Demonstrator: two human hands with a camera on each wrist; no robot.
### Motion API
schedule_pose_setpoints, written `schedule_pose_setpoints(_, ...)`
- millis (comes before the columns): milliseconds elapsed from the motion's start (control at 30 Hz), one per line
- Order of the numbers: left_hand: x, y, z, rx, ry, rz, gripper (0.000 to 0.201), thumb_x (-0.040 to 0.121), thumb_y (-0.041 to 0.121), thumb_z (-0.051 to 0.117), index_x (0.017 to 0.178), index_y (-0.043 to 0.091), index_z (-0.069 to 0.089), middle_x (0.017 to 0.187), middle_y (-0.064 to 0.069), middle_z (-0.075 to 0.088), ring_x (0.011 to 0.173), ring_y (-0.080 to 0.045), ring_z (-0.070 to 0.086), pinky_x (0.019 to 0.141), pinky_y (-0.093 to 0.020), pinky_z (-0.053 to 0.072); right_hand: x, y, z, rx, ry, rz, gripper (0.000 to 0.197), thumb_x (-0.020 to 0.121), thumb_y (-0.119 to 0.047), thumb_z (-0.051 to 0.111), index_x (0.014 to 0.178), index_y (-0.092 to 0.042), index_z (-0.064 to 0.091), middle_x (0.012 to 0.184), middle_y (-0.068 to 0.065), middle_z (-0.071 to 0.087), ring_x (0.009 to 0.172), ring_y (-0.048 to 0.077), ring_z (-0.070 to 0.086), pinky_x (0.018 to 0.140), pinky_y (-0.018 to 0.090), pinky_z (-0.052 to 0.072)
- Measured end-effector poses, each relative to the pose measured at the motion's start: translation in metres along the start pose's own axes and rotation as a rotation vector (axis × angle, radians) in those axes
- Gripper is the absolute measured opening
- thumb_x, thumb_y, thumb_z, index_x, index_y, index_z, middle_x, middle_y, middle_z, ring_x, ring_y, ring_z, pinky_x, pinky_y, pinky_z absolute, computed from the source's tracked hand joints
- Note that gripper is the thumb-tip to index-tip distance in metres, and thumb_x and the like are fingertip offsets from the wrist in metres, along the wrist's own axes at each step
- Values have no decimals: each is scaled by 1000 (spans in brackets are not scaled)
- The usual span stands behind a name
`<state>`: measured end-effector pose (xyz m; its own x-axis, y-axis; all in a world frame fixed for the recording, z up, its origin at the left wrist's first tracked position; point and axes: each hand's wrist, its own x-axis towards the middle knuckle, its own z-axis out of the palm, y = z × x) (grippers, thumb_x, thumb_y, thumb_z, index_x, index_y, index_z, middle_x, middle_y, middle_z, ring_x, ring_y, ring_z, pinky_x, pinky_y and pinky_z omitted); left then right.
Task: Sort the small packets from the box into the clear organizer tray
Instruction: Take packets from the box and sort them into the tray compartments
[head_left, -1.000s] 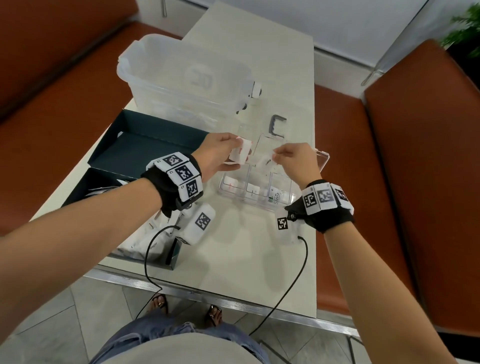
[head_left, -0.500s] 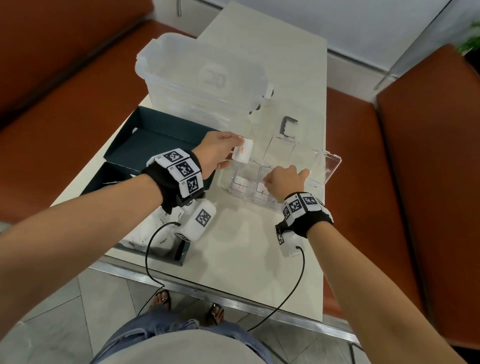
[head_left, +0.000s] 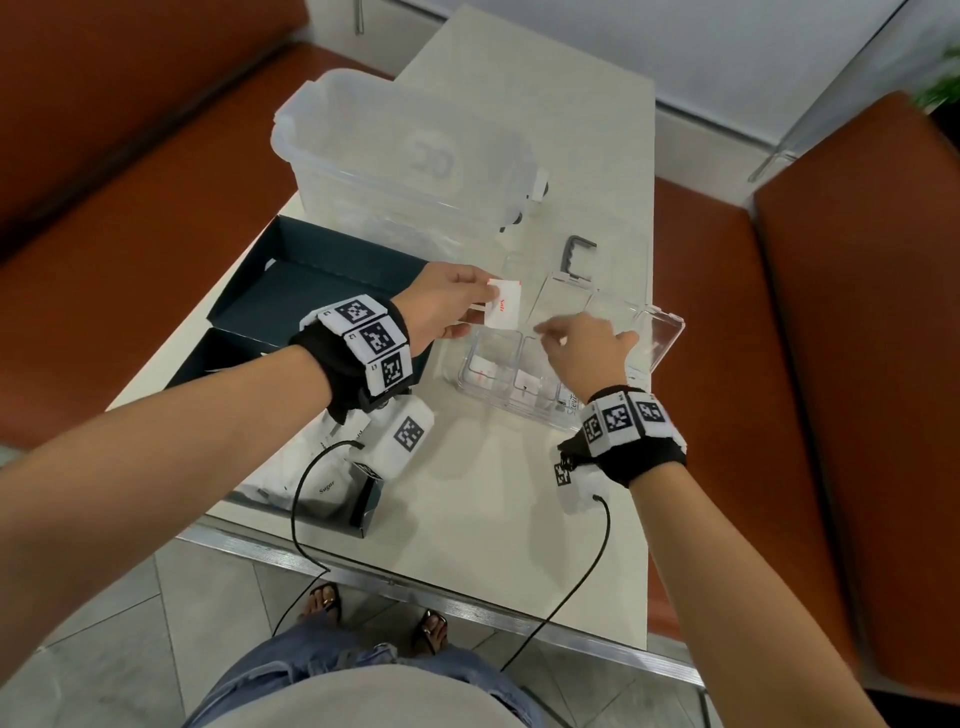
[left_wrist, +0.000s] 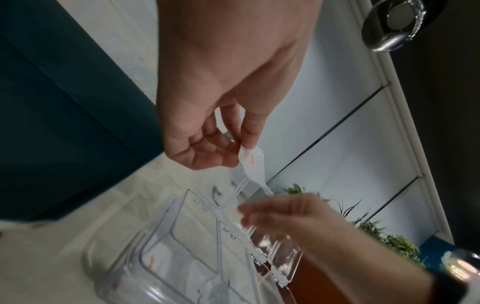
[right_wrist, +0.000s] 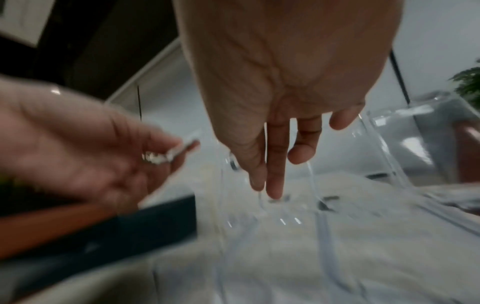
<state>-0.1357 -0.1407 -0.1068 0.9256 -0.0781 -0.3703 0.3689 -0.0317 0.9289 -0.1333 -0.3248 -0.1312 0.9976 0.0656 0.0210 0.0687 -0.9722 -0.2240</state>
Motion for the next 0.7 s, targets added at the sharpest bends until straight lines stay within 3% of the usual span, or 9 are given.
schedule_pose_setpoints(67, 2, -1, -1, 84, -8, 36, 10, 95, 14, 60, 100, 20, 67, 96, -1, 70, 78, -9, 63, 63, -18, 46, 1, -9, -19, 305, 110, -9, 26, 96, -22, 51, 113, -26, 69, 102, -4, 71, 92, 16, 60, 94, 35, 40)
schedule_pose_setpoints(133, 3, -2, 0, 187, -15, 99, 11, 93, 14, 64, 103, 16, 69, 89, -1, 68, 72, -7, 60, 60, -14, 45, 2, -20, -32, 515, 122, -75, 26, 95, -25, 56, 118, -22, 68, 97, -3, 70, 84, 9, 60, 85, 23, 45)
schedule_pose_setpoints(233, 3, -1, 1, 287, -5, 210, 18, 87, 14, 72, 101, 5, 70, 80, -5, 65, 65, -5, 57, 56, -8, 42, 7, -34, -39, 475, -33, -169, 26, 90, -21, 63, 116, -19, 68, 91, -3, 70, 77, 7, 60, 76, 15, 43)
schedule_pose_setpoints(367, 4, -3, -1, 366, 43, 257, 20, 84, 14, 74, 103, 8, 70, 88, -5, 67, 76, -10, 61, 76, -20, 49, 16, -33, -36, 462, -31, -134, 15, 85, -5, 66, 96, -11, 74, 77, 1, 67, 64, 0, 57, 62, 1, 40)
schedule_pose_setpoints(400, 4, -4, -4, 372, 61, 256, 20, 86, 15, 72, 105, 9, 70, 90, -3, 66, 78, -11, 61, 78, -22, 49, 18, -33, -34, 455, -29, -108, 14, 85, -3, 65, 93, -10, 75, 78, 2, 67, 65, -1, 56, 64, 0, 41)
schedule_pose_setpoints(433, 4, -5, -6, 364, 77, 252, 20, 88, 16, 70, 106, 10, 69, 90, -2, 66, 78, -11, 61, 78, -22, 49, 20, -33, -31, 432, -39, -85, 14, 85, -2, 65, 92, -10, 75, 79, 2, 67, 68, 2, 58, 71, 4, 45)
schedule_pose_setpoints(533, 3, -6, -15, 328, 96, 239, 17, 91, 14, 65, 107, 10, 68, 89, 0, 65, 77, -12, 62, 68, -14, 46, 24, -36, -13, 230, -115, -34, 19, 87, -7, 60, 91, -19, 75, 92, 0, 71, 96, 19, 63, 95, 39, 47)
schedule_pose_setpoints(600, 2, -6, -19, 322, 97, 232, 17, 93, 13, 62, 108, 9, 68, 89, 1, 64, 77, -11, 62, 62, -13, 43, 25, -40, 1, 76, -144, -26, 24, 88, -10, 56, 92, -25, 73, 102, -4, 70, 105, 21, 60, 99, 42, 39)
schedule_pose_setpoints(700, 1, -5, -22, 302, 95, 227, 17, 94, 11, 60, 109, 8, 67, 92, -1, 63, 77, -12, 62, 63, -13, 43, 25, -44, 20, -42, -185, -12, 25, 87, -13, 55, 91, -29, 73, 100, -7, 70, 105, 22, 58, 95, 41, 28)
